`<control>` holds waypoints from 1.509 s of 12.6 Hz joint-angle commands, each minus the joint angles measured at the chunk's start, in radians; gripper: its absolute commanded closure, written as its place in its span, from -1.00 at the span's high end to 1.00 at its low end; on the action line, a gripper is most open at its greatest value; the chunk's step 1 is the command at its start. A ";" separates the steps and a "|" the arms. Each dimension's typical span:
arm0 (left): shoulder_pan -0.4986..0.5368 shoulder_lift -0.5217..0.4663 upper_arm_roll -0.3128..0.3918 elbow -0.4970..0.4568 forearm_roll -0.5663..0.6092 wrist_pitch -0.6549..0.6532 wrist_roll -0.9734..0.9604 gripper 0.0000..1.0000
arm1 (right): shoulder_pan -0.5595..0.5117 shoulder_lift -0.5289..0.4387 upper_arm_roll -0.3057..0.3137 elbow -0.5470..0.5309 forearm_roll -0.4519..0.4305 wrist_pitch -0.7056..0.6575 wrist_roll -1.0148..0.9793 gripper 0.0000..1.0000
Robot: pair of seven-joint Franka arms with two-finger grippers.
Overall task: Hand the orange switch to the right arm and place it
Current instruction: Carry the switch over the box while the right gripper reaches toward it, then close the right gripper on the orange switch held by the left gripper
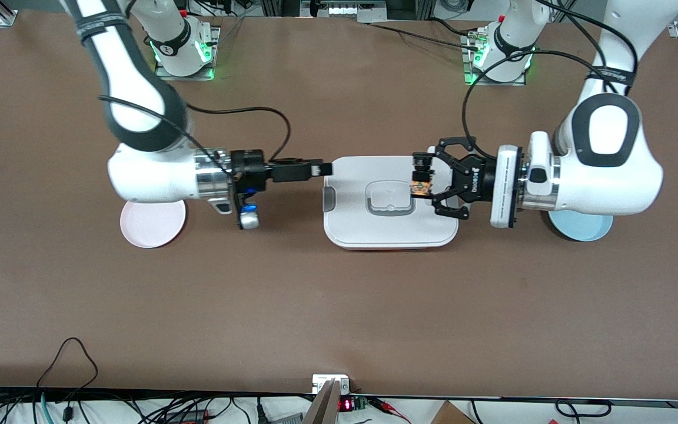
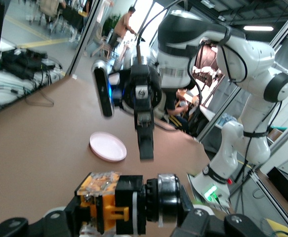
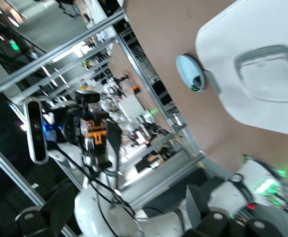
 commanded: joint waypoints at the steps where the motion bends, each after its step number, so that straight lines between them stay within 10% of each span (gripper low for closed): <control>1: -0.047 0.006 0.004 -0.038 -0.143 0.065 0.177 -0.92 | 0.062 -0.004 -0.007 0.000 0.141 0.094 0.031 1.00; 19: -0.156 0.011 0.004 -0.021 -0.219 0.233 0.300 -0.94 | 0.107 0.089 -0.012 0.122 0.226 0.204 -0.243 0.87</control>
